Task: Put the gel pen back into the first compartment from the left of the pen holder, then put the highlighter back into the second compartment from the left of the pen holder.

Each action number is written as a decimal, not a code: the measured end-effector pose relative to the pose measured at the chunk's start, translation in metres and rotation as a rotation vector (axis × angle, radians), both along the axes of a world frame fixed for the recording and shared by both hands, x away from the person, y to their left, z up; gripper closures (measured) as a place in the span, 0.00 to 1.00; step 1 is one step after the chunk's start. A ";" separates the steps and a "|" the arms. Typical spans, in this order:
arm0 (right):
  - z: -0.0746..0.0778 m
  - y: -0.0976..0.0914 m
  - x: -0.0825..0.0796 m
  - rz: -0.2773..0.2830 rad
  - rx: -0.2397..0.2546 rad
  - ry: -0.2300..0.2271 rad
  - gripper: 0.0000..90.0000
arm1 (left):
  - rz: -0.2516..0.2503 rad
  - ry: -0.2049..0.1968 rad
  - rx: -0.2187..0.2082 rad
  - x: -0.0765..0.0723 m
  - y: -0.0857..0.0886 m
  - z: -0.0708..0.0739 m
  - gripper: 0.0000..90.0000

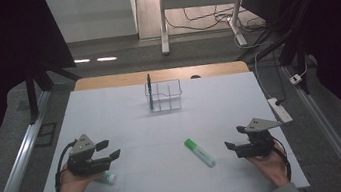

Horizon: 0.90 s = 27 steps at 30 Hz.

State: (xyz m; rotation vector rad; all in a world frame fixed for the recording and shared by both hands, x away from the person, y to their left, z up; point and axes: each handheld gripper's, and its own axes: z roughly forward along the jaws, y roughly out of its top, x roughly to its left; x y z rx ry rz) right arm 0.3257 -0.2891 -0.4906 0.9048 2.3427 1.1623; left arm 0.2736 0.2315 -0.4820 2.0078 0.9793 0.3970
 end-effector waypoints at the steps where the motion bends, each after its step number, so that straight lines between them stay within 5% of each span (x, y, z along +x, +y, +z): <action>1: 0.001 0.000 0.000 0.003 0.008 0.002 0.26 | 0.007 0.003 -0.002 0.000 0.001 -0.001 0.44; 13: 0.015 0.010 0.000 0.041 -0.003 0.025 0.26 | 0.010 0.022 0.003 -0.002 0.005 -0.006 0.40; 27: 0.023 0.022 0.009 0.045 -0.013 0.112 0.26 | 0.007 0.034 -0.009 -0.002 0.004 -0.008 0.37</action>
